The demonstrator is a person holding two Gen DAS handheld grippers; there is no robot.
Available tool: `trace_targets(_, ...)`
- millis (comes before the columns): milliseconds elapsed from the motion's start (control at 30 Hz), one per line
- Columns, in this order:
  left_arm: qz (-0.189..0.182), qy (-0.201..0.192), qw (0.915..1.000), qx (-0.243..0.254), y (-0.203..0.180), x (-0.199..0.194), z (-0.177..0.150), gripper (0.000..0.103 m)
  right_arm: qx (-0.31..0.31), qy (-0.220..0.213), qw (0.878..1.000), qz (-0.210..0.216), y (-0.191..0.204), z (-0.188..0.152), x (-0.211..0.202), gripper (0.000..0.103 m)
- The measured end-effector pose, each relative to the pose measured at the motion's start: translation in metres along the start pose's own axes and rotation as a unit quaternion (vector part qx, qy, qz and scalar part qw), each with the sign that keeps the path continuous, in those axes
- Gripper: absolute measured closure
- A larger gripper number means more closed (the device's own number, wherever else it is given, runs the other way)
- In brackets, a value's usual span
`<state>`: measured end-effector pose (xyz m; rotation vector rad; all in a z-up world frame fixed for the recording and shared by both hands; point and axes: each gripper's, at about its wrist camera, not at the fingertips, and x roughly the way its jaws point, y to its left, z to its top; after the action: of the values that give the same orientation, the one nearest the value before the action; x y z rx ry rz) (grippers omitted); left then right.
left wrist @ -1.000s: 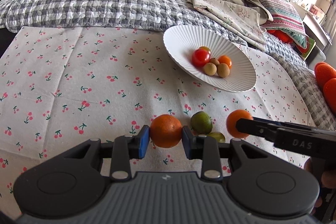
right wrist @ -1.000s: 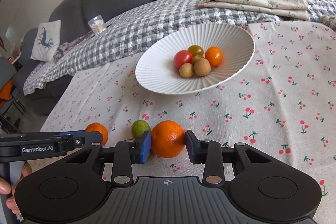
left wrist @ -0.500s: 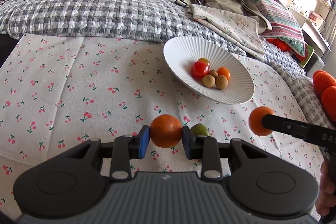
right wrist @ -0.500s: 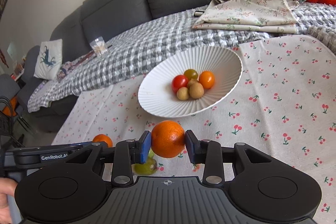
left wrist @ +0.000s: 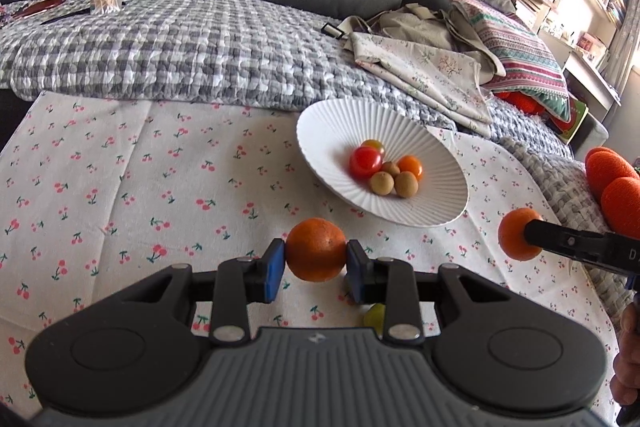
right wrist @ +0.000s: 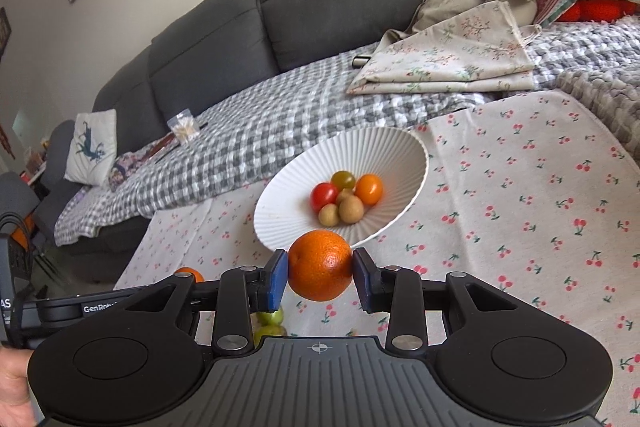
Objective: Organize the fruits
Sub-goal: 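Carry both held oranges up to the white bowl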
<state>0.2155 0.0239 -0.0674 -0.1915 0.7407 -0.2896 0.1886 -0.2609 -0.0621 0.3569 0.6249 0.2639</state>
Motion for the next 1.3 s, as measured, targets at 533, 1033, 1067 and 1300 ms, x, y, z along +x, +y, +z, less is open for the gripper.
trace_targets(533,0.010,-0.014,0.9992,0.036,-0.010,0.019,0.021,0.072,0.008,-0.010,1.000,-0.021,-0.021,0.014,0.002,0.069)
trace_targets(1033,-0.011,-0.022,0.9940,0.107,-0.055,0.073,0.037,0.072,-0.013,-0.013,0.999,-0.037,-0.031,0.033,0.044,0.069)
trace_targets(1067,-0.012,-0.020,0.9938,0.109,-0.057,0.077,0.037,0.072,-0.021,-0.012,0.999,-0.038,-0.028,0.034,0.048,0.069)
trace_targets(1300,-0.007,-0.008,0.9920,0.126,-0.061,0.097,0.033,0.072,-0.062,-0.003,0.997,-0.048,-0.015,0.036,0.076,0.069)
